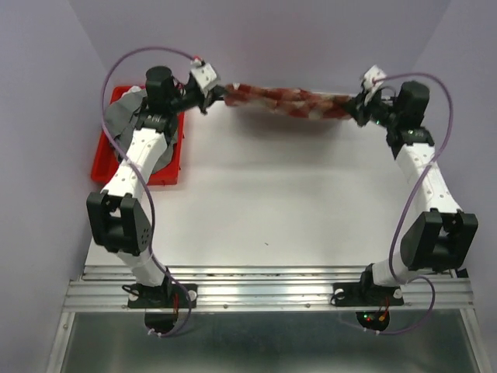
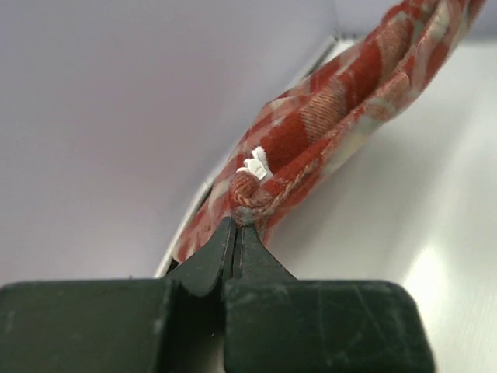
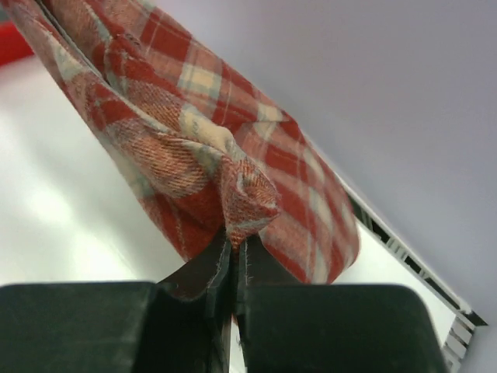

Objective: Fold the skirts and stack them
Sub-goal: Flatten the skirt out

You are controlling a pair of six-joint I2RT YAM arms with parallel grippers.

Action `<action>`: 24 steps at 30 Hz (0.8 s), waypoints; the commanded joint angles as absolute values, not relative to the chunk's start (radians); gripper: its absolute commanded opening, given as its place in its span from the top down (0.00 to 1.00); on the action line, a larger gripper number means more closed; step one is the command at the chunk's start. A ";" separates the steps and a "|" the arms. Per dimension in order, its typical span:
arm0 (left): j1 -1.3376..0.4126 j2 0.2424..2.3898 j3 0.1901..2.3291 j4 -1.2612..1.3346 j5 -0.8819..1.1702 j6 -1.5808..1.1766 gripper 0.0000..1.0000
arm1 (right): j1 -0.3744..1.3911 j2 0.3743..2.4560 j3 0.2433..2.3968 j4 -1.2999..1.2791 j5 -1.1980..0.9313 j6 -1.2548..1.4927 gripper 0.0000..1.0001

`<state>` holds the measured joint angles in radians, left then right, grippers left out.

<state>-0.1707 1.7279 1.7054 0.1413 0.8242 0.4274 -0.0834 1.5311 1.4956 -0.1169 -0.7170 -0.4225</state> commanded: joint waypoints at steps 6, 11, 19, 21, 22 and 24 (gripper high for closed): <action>-0.225 1.428 0.928 0.002 0.810 0.972 0.92 | -0.081 1.280 0.818 -0.273 -0.859 -1.157 0.96; -0.259 1.238 0.764 -0.125 0.793 1.061 0.69 | -0.072 1.103 0.668 -0.550 -0.868 -1.379 0.14; -0.262 1.039 0.831 -0.510 0.735 1.170 0.02 | -0.072 0.856 0.745 -0.660 -0.740 -1.205 0.00; -0.262 1.011 0.839 -0.488 0.723 1.055 0.02 | -0.072 0.877 0.811 -0.603 -0.710 -1.065 0.00; -0.264 1.012 0.841 -0.456 0.723 0.993 0.02 | -0.072 0.905 0.836 -0.582 -0.689 -1.031 0.00; -0.278 1.061 0.854 -0.342 0.726 0.880 0.02 | -0.072 1.047 0.900 -0.558 -0.684 -0.935 0.00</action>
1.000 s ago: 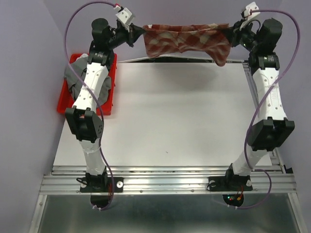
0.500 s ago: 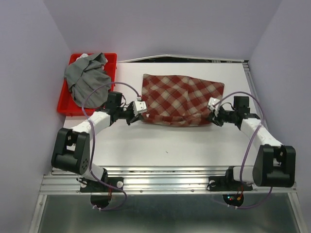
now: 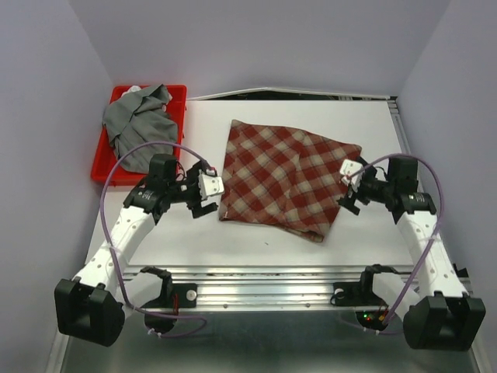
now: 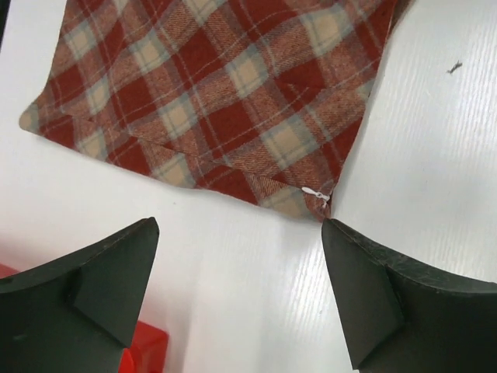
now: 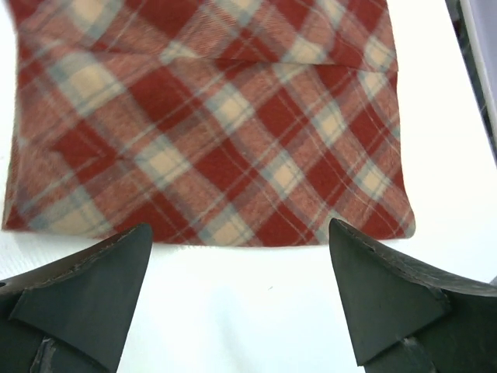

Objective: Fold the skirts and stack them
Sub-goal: Flatten the skirt out

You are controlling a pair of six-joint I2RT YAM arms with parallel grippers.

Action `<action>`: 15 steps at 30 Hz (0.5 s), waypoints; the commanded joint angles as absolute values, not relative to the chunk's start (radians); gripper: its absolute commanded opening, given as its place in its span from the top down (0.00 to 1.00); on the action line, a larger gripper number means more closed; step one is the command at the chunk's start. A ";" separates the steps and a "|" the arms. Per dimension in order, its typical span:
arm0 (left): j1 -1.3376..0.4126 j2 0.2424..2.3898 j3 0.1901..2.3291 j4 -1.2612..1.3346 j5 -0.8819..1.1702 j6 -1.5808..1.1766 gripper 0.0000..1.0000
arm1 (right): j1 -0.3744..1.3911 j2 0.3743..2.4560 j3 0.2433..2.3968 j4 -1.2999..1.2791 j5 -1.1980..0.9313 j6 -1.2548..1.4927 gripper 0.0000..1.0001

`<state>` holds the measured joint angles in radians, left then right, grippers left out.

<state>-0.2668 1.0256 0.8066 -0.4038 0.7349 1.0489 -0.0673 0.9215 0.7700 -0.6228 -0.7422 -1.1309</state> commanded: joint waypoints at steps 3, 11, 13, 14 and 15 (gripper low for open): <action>-0.369 1.202 0.905 -0.221 0.632 0.666 0.17 | -0.072 1.300 1.066 -0.583 -0.692 -0.761 0.00; -0.494 1.589 1.123 -0.262 0.473 0.465 0.39 | 0.000 1.692 1.266 -0.606 -0.545 -0.690 0.17; -0.494 1.676 1.147 -0.282 0.448 0.448 0.43 | 0.015 1.758 1.270 -0.612 -0.479 -0.713 0.19; -0.494 1.705 1.175 -0.308 0.425 0.443 0.46 | 0.027 1.775 1.267 -0.623 -0.457 -0.721 0.20; -0.492 1.762 1.186 -0.313 0.414 0.440 0.48 | 0.043 1.787 1.250 -0.629 -0.439 -0.735 0.20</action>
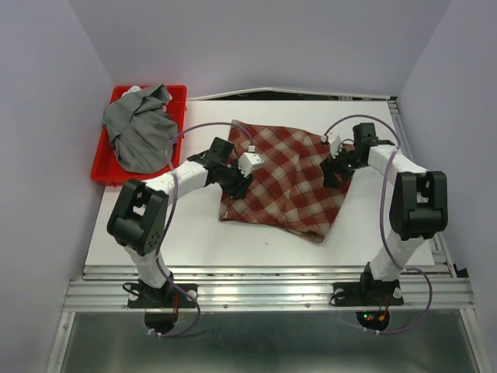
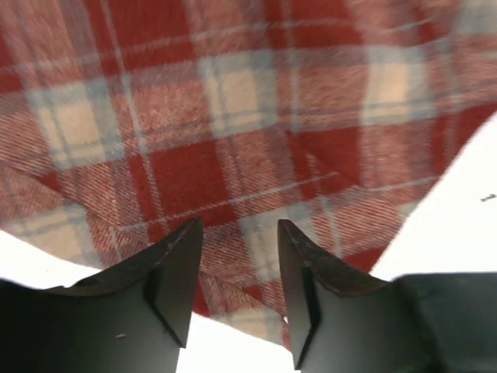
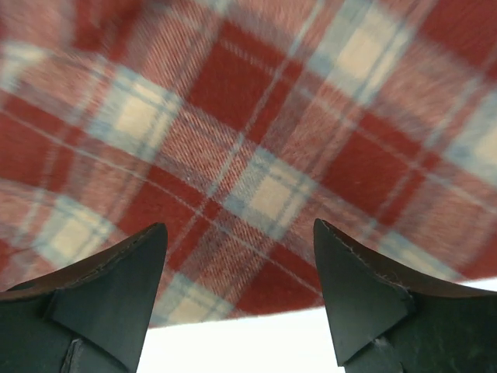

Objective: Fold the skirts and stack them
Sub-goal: Flatten the skirt out

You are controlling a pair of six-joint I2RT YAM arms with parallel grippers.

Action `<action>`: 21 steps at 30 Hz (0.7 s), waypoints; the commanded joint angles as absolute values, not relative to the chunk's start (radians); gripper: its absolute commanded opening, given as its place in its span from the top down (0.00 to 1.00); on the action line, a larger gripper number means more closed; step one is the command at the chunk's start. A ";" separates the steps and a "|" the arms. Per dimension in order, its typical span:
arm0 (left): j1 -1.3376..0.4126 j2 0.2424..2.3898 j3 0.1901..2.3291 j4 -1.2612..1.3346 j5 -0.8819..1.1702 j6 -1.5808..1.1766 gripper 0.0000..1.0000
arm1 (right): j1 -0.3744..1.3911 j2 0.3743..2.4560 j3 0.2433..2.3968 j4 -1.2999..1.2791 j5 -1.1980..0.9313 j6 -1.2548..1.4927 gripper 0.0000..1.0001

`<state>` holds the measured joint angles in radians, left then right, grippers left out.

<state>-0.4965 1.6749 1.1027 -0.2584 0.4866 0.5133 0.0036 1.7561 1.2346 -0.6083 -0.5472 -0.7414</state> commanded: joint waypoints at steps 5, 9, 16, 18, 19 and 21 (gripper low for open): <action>-0.460 1.951 1.311 -0.382 0.306 0.454 0.51 | 0.129 1.802 1.125 -0.708 -0.301 -0.818 0.23; -0.390 2.106 1.478 -0.405 0.276 0.445 0.52 | 0.256 1.711 1.007 -0.794 -0.307 -0.801 0.23; -0.364 2.221 1.873 -0.476 0.288 0.420 0.37 | 0.430 1.602 1.141 -1.008 -0.715 -0.665 0.16; -0.362 2.182 1.925 -0.480 0.323 0.419 0.35 | 0.417 1.598 1.265 -1.005 -0.724 -0.612 0.16; -0.362 2.159 1.924 -0.480 0.337 0.420 0.35 | 0.398 1.597 1.296 -0.993 -0.704 -0.577 0.16; -0.364 2.053 1.841 -0.451 0.363 0.448 0.35 | 0.304 1.595 1.345 -0.940 -0.678 -0.565 0.16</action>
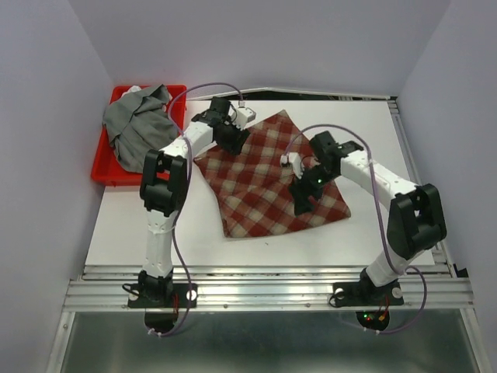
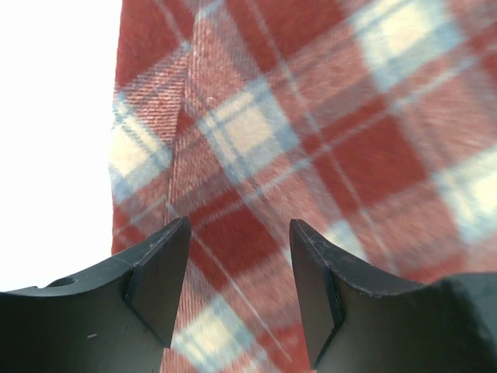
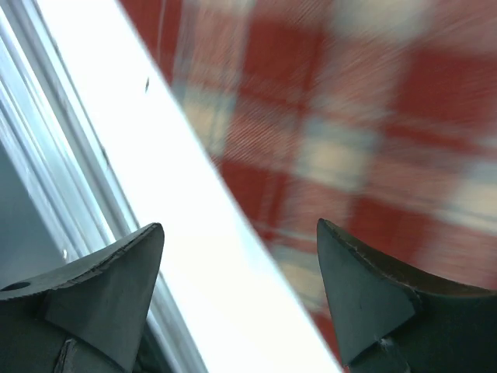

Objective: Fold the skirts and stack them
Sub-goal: Flatten the skirt out

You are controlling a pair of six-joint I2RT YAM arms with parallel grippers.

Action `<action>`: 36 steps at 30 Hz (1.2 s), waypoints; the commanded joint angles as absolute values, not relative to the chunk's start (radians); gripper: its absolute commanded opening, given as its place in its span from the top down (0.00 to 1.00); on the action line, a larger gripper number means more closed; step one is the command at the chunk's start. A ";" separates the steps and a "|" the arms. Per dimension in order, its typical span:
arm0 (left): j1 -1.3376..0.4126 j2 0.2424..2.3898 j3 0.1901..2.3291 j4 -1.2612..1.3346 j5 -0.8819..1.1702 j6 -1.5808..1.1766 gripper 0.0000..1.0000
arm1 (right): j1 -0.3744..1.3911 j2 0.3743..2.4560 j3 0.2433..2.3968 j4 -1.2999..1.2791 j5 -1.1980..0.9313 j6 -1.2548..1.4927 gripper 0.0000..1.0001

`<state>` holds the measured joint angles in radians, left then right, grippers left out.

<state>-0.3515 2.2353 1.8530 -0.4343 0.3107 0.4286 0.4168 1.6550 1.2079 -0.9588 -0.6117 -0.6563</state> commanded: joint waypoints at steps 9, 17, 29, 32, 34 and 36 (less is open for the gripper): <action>-0.393 1.697 1.341 -0.426 0.463 0.610 0.37 | 0.196 1.741 1.318 -0.778 -0.446 -0.591 0.24; -0.524 1.611 1.123 -0.462 0.474 0.695 0.39 | 0.244 1.835 1.214 -0.733 -0.317 -0.658 0.27; -0.597 1.739 1.049 -0.403 0.393 0.706 0.45 | 0.308 1.657 0.927 -1.021 -0.336 -0.830 0.32; -0.600 1.758 1.066 -0.429 0.403 0.750 0.45 | 0.319 1.599 0.960 -1.164 -0.458 -0.905 0.32; -0.601 1.755 1.069 -0.463 0.436 0.793 0.45 | 0.319 1.569 1.003 -1.256 -0.540 -0.960 0.31; -0.601 1.731 1.068 -0.502 0.454 0.839 0.45 | 0.319 1.563 1.099 -1.330 -0.629 -0.944 0.29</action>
<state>-0.6003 1.7397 1.0584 -0.4091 0.4145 0.7418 0.3092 1.6127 0.9718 -1.0508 -0.4248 -0.8780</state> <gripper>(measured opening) 0.549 0.689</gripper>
